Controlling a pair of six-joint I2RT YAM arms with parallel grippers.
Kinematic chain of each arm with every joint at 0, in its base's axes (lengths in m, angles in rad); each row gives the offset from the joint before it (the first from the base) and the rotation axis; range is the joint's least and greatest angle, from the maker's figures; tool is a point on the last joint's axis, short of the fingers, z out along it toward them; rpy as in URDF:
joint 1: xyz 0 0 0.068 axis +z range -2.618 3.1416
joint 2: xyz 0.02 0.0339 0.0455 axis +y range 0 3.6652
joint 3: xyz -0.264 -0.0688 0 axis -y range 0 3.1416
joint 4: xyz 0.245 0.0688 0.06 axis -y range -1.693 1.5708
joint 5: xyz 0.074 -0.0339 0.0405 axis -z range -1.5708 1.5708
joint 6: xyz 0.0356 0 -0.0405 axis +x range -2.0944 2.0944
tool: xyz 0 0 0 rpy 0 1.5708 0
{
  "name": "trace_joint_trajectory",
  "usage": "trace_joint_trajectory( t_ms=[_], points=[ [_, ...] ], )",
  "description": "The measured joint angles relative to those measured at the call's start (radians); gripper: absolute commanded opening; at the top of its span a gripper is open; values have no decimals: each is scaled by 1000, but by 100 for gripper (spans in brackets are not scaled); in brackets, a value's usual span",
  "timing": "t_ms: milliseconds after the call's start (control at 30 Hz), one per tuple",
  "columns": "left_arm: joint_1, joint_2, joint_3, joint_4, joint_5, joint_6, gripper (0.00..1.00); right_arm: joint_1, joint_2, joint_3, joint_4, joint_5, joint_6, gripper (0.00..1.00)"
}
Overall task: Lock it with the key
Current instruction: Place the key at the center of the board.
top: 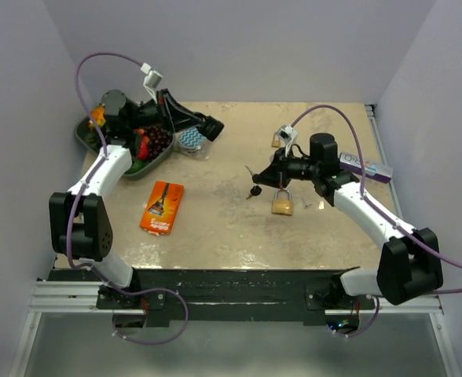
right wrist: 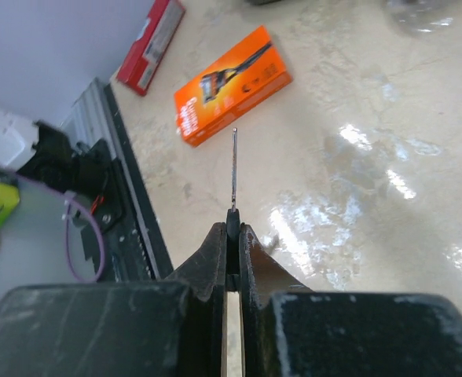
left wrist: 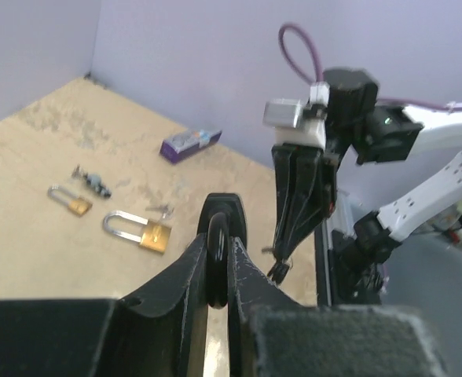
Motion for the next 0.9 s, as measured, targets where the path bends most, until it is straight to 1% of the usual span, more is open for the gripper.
trace_joint_trajectory(
  t_ms=[67, 167, 267, 433, 533, 667, 800, 900],
  points=[
    [-21, -3, 1, -171, 0, 140, 0, 0, 25, 0, 35, 52, 53, 0],
    [-55, -3, 7, -489, -32, 420, 0, 0, 84, -2, 78, 128, 127, 0],
    [-87, -3, 9, -731, -82, 641, 0, -1, 139, -23, 109, 176, 180, 0],
    [-158, 7, 9, -1033, -172, 941, 0, -1, 244, -44, 139, 214, 227, 0],
    [-208, 25, 9, -1171, -215, 1080, 0, -1, 312, -42, 154, 222, 232, 0],
    [-255, 51, 0, -1305, -250, 1213, 0, -1, 400, -31, 174, 219, 247, 0],
    [-278, 69, -18, -1370, -266, 1289, 0, 0, 452, -26, 185, 207, 274, 0],
    [-289, 86, -31, -1403, -280, 1335, 0, 3, 435, -37, 193, 188, 298, 0]
  ],
)
